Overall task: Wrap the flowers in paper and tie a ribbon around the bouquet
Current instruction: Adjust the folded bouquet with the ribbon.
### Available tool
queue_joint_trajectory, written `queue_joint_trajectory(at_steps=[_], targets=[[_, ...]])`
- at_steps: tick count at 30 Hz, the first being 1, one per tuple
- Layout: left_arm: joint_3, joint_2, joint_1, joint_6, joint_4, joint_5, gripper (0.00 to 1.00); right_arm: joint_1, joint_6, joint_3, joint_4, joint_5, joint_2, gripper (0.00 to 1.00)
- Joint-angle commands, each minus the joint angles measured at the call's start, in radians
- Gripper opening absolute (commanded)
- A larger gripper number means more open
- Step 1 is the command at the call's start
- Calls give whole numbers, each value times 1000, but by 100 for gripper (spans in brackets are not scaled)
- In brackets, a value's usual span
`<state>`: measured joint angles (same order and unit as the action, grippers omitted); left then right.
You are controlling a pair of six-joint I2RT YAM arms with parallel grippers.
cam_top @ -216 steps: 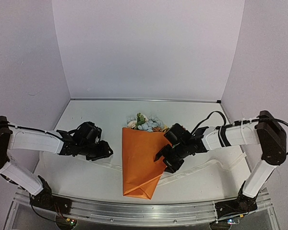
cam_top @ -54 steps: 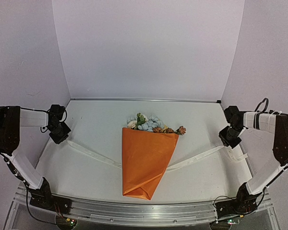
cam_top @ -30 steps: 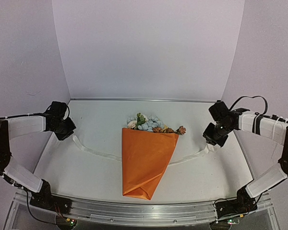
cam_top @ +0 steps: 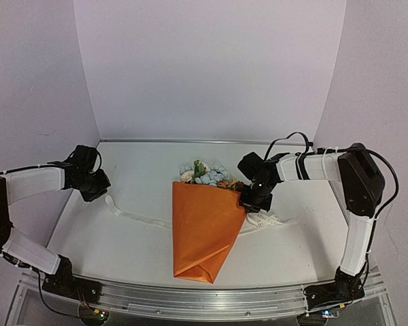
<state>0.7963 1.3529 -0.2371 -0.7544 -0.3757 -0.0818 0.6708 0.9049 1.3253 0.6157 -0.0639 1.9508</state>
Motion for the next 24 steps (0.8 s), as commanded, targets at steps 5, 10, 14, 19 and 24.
queue_joint_trajectory(at_steps=[5,10,14,19,24], targets=[[36,-35,-4,23,-29,-16,0,-22,-41,128,9,22,86,0],[40,-29,-5,26,-32,-15,0,-41,-46,158,14,12,101,0],[44,-23,-5,24,-31,-13,0,-46,-40,82,33,62,23,0],[50,-14,-4,25,-29,-6,0,-48,-7,-32,35,57,-68,0],[54,-9,-4,22,-26,5,0,-48,19,-96,5,26,-82,0]])
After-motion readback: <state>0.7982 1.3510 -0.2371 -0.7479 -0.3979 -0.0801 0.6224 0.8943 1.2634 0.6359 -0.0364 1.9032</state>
